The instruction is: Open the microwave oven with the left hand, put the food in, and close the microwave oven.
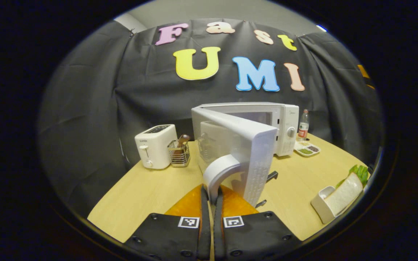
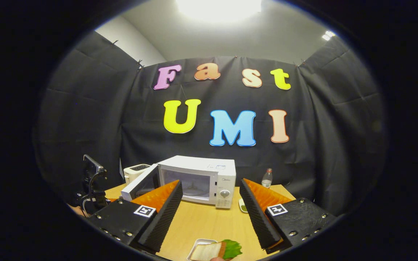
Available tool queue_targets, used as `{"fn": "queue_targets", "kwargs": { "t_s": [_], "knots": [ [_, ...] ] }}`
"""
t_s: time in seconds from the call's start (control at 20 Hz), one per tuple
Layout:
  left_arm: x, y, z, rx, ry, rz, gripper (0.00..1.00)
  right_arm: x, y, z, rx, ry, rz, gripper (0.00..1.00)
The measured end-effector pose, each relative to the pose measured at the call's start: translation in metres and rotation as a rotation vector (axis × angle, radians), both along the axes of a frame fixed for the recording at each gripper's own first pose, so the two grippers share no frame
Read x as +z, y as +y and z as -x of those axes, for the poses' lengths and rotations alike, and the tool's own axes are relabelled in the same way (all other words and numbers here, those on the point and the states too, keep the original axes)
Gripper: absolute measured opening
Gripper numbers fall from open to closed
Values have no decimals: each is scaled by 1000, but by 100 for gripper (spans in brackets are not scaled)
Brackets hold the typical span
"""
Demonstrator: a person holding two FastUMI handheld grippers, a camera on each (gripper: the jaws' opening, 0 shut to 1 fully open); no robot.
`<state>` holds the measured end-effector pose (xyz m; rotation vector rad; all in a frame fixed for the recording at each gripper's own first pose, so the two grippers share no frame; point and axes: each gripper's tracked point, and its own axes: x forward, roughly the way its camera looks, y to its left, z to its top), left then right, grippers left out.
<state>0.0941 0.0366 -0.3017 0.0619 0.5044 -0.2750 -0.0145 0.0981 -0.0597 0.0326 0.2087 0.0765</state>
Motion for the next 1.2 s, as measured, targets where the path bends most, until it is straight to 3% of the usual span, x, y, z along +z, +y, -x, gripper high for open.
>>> {"fn": "queue_targets", "kwargs": {
  "t_s": [0.35, 0.5, 0.6, 0.7, 0.75, 0.85, 0.95, 1.2],
  "knots": [
    [-4, 37, -5, -65, 3, 22, 11, -9, 36, -14, -42, 41, -21, 95],
    [0, 46, 1, -36, 13, 54, 21, -13, 32, -19, -55, 85, -32, 95],
    [16, 56, 6, -10, -31, 36, 53, -16, 18, -22, -61, 108, -30, 96],
    [37, 61, 20, 16, -57, 44, 92, -31, 3, -23, -65, 164, -53, 96],
    [45, 65, 23, 33, -70, 50, 100, -42, -1, -22, -62, 201, -75, 95],
    [69, 72, 32, 74, -97, 53, 94, -60, -16, -19, -56, 275, -120, 96],
    [101, 76, 39, 108, -141, 65, 100, -81, -33, -13, -58, 349, -155, 96],
    [172, 69, 46, 151, -261, 83, 98, -135, -63, 6, -73, 543, -261, 99]
  ]
}}
